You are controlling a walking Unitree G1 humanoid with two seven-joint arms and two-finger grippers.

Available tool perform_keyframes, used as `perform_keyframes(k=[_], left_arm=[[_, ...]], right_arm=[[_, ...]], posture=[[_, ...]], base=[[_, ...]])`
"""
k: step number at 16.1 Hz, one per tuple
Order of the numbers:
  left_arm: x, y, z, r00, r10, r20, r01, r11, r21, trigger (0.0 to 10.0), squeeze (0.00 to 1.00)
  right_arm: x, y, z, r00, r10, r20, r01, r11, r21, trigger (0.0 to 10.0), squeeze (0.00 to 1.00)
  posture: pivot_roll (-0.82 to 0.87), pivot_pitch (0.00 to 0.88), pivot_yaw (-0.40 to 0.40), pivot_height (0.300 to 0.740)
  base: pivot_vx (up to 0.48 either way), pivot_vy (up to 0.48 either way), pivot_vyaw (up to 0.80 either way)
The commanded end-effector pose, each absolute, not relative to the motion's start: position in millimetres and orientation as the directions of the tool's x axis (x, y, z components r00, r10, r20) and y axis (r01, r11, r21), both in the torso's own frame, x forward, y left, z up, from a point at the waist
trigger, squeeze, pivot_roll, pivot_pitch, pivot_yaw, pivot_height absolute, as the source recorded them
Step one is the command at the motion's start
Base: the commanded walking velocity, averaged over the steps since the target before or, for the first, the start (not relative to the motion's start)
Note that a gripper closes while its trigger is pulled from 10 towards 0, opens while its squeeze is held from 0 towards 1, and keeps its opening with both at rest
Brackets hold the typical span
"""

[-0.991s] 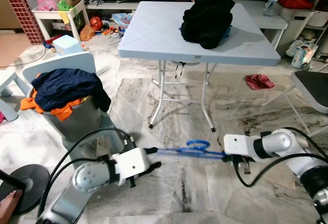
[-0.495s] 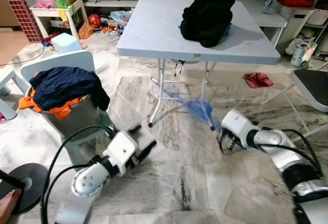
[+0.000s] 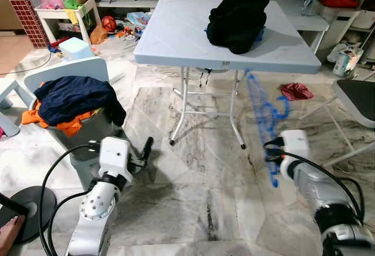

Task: Hang hanger

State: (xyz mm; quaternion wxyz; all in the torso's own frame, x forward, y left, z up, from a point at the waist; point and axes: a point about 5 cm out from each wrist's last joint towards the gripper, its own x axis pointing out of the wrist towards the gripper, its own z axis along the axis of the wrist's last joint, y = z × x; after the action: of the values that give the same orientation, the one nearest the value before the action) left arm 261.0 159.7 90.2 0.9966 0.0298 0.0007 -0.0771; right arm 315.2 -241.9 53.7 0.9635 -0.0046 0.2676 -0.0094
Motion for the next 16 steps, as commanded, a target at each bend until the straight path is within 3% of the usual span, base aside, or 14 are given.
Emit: perform_keyframes(k=[1,6,7,8,9,10,16], left_arm=[[262,164,88,0.994,-0.11,-0.021,0.111,0.993,0.042,10.0,1.0],[263,155,82,0.986,-0.154,-0.064,0.154,0.988,-0.004,10.0,1.0],[265,150,81,0.98,-0.189,-0.064,0.188,0.982,-0.012,10.0,0.71],[265,148,81,0.978,-0.201,-0.063,0.2,0.98,-0.017,10.0,0.71],[265,147,81,0.977,-0.206,-0.063,0.205,0.979,-0.018,10.0,0.47],[266,147,82,0.976,-0.212,-0.059,0.211,0.977,-0.027,10.0,0.0],[273,142,84,0.968,-0.245,-0.057,0.242,0.969,-0.058,10.0,0.0]], right_arm=[[311,-244,58,0.873,-0.072,-0.483,0.096,0.995,0.025,10.0,0.0],[300,-236,65,0.889,-0.149,-0.432,0.13,0.989,-0.074,10.0,0.0],[300,-235,69,0.906,-0.149,-0.395,0.155,0.988,-0.017,10.0,0.0],[300,-235,70,0.911,-0.152,-0.383,0.163,0.987,-0.003,10.0,0.0],[299,-234,71,0.915,-0.157,-0.372,0.168,0.986,-0.001,10.0,0.0],[299,-234,71,0.913,-0.16,-0.375,0.176,0.984,0.01,10.0,0.0],[300,-224,68,0.907,-0.159,-0.39,0.183,0.983,0.024,10.0,0.0]], posture=[[-0.1,0.0,-0.036,0.74],[-0.12,0.0,-0.031,0.74],[-0.11,0.0,-0.041,0.74],[-0.11,0.0,-0.041,0.74],[-0.11,0.0,-0.041,0.74],[-0.11,0.0,-0.041,0.74],[-0.11,0.0,-0.03,0.74]], base=[[0.0,0.0,0.0],[0.0,0.0,0.0],[0.0,0.0,0.0],[0.0,0.0,0.0],[0.0,0.0,0.0],[0.0,0.0,0.0],[0.0,0.0,-0.77]])
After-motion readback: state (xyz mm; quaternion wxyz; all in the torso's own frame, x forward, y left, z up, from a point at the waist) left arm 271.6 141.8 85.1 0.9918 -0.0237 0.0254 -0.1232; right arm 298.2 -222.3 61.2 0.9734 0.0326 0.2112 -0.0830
